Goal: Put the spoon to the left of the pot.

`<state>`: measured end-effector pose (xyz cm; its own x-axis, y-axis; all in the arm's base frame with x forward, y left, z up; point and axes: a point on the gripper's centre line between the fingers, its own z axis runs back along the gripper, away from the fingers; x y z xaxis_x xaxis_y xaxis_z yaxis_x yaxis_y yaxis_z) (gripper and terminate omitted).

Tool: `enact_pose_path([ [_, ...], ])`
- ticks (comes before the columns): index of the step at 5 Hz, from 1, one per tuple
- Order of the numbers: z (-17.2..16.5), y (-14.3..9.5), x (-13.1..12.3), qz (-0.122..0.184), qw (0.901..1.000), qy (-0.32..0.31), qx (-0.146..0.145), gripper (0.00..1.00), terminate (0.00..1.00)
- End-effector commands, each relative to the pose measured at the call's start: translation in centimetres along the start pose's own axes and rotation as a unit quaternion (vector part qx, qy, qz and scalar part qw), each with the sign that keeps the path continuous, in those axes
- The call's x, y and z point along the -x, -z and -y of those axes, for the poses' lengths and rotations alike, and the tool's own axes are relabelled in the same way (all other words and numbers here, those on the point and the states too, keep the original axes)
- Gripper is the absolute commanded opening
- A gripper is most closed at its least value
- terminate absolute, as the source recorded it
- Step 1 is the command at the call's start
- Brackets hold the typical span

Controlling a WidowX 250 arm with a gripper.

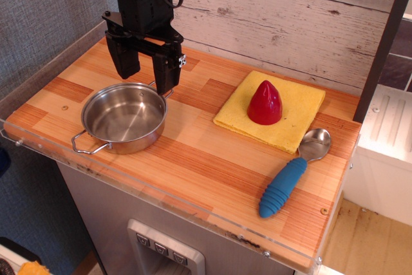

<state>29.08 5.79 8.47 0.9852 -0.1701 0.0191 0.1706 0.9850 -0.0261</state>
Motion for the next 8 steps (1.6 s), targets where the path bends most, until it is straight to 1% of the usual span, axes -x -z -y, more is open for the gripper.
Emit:
enact_pose_path([
  [1,0.0,0.0,0.0,0.0,1.0,0.0,0.0,1.0,0.0],
  [2,3.9,0.0,0.0,0.007,0.9991,0.042,-0.002,1.0,0.0],
  [3,9.0,0.3,0.9,0.016,0.9938,0.109,0.014,1.0,0.0],
  [4,13.8,1.5,1.1,0.025,0.9909,0.129,0.029,1.0,0.0],
  [5,16.2,2.9,0.7,0.021,0.9904,0.129,0.046,1.0,0.0],
  [6,17.0,4.0,-0.1,0.019,0.991,0.13,0.029,1.0,0.0],
  [7,17.1,5.5,-0.9,0.025,0.9914,0.127,0.02,1.0,0.0],
  [8,17.4,6.4,-1.3,0.028,0.9913,0.128,0.007,1.0,0.0],
])
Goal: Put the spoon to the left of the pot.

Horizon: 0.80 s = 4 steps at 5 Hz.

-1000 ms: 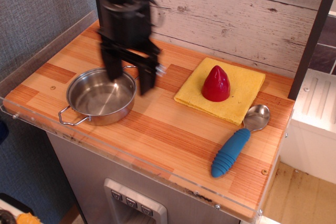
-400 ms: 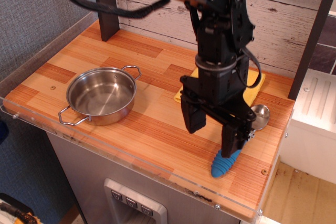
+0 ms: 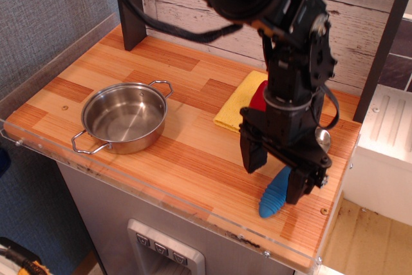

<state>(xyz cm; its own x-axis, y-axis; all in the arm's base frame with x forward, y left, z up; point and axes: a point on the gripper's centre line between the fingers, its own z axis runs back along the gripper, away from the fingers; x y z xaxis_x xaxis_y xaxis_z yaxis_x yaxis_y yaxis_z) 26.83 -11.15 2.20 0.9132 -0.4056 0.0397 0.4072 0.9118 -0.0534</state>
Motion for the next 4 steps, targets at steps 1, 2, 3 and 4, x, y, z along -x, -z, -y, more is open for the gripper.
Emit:
enact_pose_path([
  [1,0.8,0.5,-0.9,0.025,0.9995,0.006,-0.019,1.0,0.0],
  [2,1.1,1.1,-0.8,0.024,0.9995,0.011,-0.019,0.0,0.0],
  [3,1.2,0.8,-0.8,0.025,0.9993,0.018,-0.022,0.0,0.0],
  [4,1.2,-0.1,-0.9,0.032,0.9985,0.037,-0.024,0.0,0.0],
])
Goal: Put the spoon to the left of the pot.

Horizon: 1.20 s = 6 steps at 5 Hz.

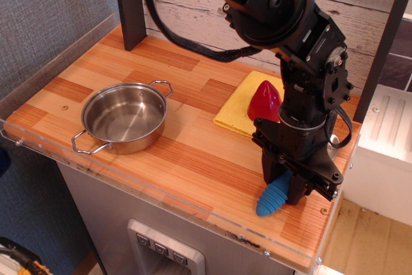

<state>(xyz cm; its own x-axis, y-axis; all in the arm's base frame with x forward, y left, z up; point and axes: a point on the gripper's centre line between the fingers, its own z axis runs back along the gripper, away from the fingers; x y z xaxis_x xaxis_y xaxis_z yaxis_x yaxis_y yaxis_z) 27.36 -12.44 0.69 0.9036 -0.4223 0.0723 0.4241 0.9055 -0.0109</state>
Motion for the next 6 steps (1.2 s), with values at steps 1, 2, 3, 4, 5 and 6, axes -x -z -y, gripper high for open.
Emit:
enact_pose_path([
  [1,-0.4,-6.0,0.1,0.068,0.9963,0.045,0.026,0.0,0.0],
  [2,-4.5,-10.7,1.7,0.102,0.994,0.003,0.04,0.0,0.0],
  [3,-9.3,-12.3,3.2,0.089,0.9928,-0.069,0.042,0.0,0.0],
  [4,-13.9,-11.4,4.8,0.047,0.9851,-0.165,0.009,0.0,0.0],
  [5,-18.7,-9.4,6.5,0.025,0.9808,-0.193,-0.007,0.0,0.0],
  [6,-23.9,-8.0,7.4,-0.002,0.9879,-0.153,-0.025,0.0,0.0],
])
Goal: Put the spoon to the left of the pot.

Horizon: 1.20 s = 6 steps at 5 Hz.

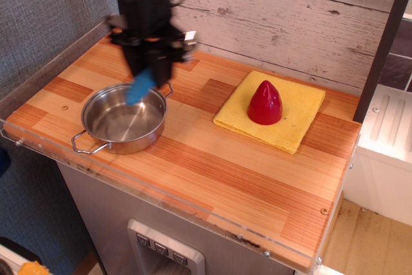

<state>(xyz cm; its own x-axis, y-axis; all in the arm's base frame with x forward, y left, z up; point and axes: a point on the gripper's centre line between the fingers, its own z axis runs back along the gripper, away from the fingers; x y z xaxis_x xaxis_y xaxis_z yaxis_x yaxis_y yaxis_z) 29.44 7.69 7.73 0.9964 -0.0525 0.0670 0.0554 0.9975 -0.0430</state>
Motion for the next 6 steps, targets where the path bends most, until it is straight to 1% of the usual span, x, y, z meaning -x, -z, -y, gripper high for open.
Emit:
enact_pose_path([
  [1,-9.9,0.0,-1.2,-0.011,0.997,0.074,-0.019,0.0,0.0],
  [2,-14.8,-0.2,-0.3,-0.012,0.9981,0.057,-0.021,0.0,0.0],
  [3,-15.2,0.8,0.8,-0.02,0.9984,0.05,-0.019,0.0,0.0],
  [4,-14.3,2.5,1.8,-0.031,0.9985,0.044,-0.005,0.0,0.0],
  [5,-12.7,2.6,1.8,-0.029,0.9978,0.057,-0.02,0.0,0.0],
  [6,-12.4,2.8,1.9,-0.031,0.9979,0.042,-0.039,0.0,0.0],
])
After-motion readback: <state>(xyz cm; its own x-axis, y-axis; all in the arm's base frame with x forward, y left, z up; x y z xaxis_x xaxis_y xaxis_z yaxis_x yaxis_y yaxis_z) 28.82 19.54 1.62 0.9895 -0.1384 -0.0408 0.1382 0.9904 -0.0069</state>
